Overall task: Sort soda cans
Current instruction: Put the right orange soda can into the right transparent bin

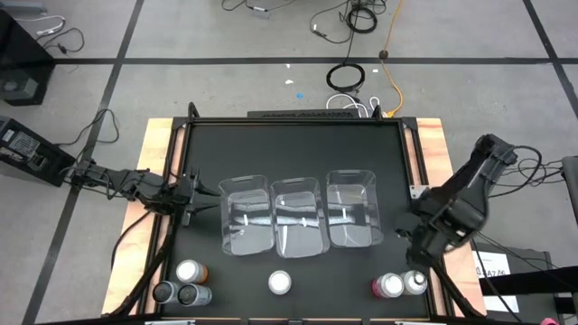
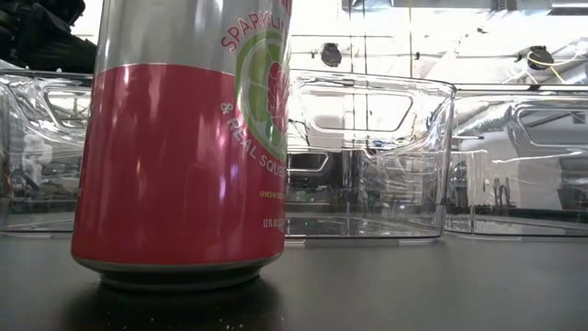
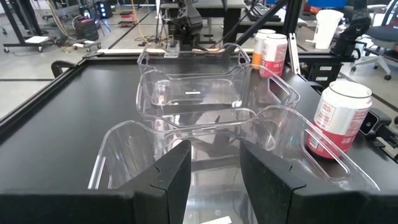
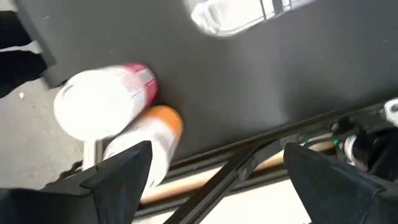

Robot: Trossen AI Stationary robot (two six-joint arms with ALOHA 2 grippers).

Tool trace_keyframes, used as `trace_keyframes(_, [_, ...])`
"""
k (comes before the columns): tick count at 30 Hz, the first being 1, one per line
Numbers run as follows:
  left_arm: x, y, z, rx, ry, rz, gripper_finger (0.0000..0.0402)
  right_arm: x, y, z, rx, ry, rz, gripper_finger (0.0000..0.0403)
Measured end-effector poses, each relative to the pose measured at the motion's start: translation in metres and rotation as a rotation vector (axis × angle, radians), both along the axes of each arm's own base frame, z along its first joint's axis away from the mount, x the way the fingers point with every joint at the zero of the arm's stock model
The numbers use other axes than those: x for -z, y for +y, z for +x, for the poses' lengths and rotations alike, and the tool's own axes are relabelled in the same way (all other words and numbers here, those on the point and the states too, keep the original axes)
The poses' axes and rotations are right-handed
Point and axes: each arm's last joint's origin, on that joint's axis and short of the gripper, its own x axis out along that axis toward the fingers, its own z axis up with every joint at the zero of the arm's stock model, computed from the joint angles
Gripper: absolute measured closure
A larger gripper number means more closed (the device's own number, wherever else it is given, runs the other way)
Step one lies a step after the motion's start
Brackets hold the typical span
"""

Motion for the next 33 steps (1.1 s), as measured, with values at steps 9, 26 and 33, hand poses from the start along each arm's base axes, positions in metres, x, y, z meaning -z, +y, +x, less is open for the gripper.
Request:
trace_keyframes(9, [0.0, 0.0, 0.0, 0.0, 0.002, 0.001, 0.0253, -0.007, 0.038, -0.015, -0.052, 0.018, 0.014, 0.0046])
trace_keyframes(26, [0.0, 0.0, 0.0, -0.006, 0.002, 0.003, 0.0253, 0.022, 0.087, -0.025, -0.333, 0.071, -0.025, 0.0046])
trace_keyframes(33, [0.0, 0.0, 0.0, -0.006, 0.002, 0.003, 0.0253, 0.039, 0.102, -0.019, -0.41, 0.082, -0.063, 0.0046])
